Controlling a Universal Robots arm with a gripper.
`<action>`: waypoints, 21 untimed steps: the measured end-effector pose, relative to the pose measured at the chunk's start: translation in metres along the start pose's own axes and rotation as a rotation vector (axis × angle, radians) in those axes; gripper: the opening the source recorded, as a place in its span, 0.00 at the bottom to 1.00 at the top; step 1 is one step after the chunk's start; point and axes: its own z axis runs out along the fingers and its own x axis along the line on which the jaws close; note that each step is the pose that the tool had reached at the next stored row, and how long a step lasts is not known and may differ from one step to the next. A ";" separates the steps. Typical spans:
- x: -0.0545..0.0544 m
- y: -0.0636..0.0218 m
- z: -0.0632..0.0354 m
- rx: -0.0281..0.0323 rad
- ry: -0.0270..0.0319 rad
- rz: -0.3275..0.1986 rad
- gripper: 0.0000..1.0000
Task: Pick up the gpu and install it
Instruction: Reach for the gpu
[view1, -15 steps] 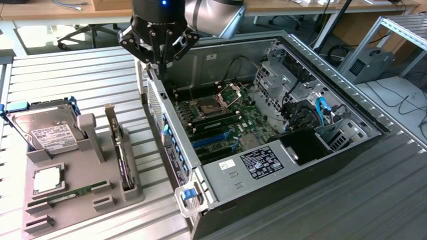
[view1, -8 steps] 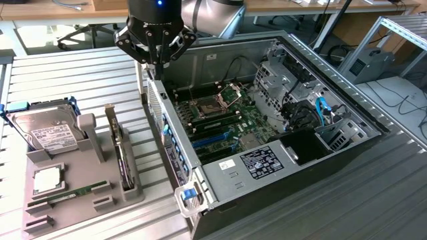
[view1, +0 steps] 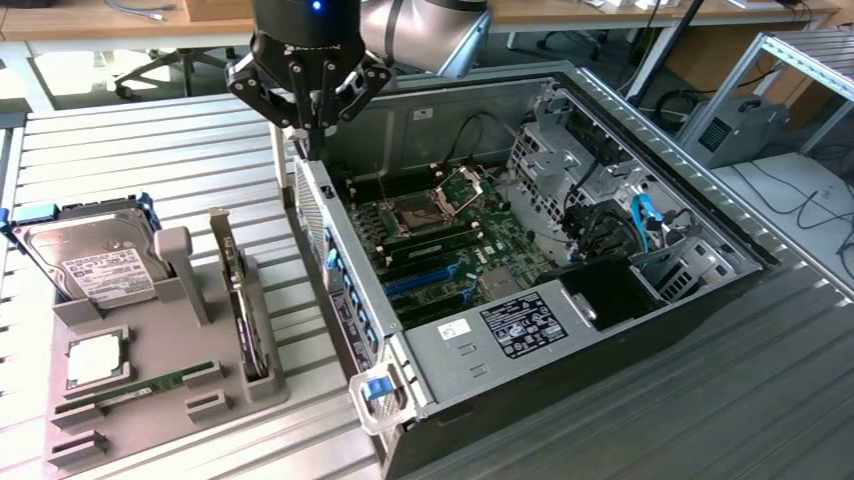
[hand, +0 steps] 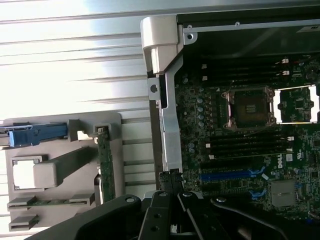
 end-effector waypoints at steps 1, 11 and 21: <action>0.000 0.0000 0.0000 0.0000 0.0000 0.000 0.11; 0.003 -0.0002 -0.0001 0.0002 0.0000 0.000 0.11; 0.005 -0.0004 -0.0001 0.0013 -0.0001 0.000 0.11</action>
